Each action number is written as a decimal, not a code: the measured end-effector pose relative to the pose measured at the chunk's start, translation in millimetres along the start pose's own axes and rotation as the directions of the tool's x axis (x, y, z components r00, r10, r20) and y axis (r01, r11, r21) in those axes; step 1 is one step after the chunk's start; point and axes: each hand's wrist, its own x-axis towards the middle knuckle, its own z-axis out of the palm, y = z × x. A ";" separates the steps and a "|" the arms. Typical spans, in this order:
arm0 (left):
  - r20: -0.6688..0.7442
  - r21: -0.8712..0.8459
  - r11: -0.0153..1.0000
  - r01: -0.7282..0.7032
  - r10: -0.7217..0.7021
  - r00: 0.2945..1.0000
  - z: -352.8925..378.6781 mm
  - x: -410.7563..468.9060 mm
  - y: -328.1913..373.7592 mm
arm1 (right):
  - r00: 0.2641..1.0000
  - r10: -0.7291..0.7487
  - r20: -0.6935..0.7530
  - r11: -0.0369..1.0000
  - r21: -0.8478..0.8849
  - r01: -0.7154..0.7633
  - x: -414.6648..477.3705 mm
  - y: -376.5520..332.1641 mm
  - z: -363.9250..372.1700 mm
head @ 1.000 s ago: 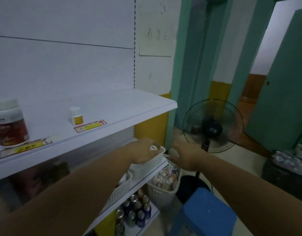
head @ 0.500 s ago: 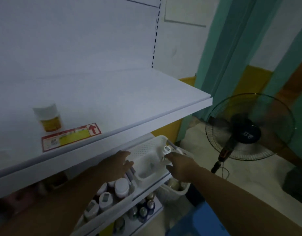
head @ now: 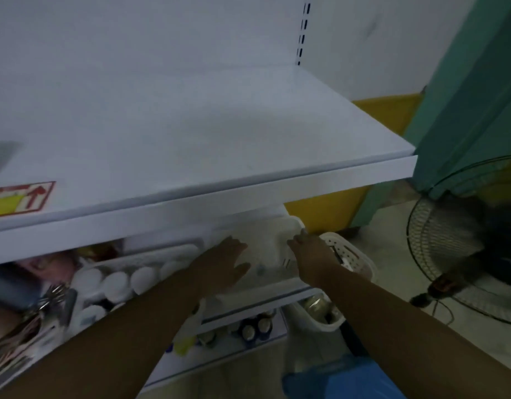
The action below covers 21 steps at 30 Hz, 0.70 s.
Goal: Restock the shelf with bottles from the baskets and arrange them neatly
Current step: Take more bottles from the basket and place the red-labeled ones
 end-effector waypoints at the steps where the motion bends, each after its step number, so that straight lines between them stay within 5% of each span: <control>1: -0.002 0.009 1.000 0.003 -0.003 1.000 5.4 3.7 8.6 | 1.000 -0.015 -0.006 1.000 -0.013 0.015 5.7 2.9 7.6; 9: -0.012 0.070 0.997 -0.016 0.017 1.000 27.1 0.2 16.2 | 0.995 -0.054 -0.088 0.991 -0.125 0.043 35.8 6.8 20.6; 13: -0.100 -0.087 0.996 0.016 -0.025 0.995 14.5 -20.0 0.2 | 0.988 -0.043 -0.150 0.984 0.165 0.068 36.9 -4.5 4.6; 17: -0.291 -0.337 0.940 0.061 -0.165 0.942 -17.5 -51.3 -31.2 | 0.988 -0.025 -0.154 0.725 0.677 0.124 25.8 -36.1 -25.7; 21: -0.239 -0.318 0.928 0.195 -0.278 0.930 -29.2 -87.6 -66.4 | 0.977 -0.128 -0.173 0.485 0.848 0.214 12.4 -73.1 -53.8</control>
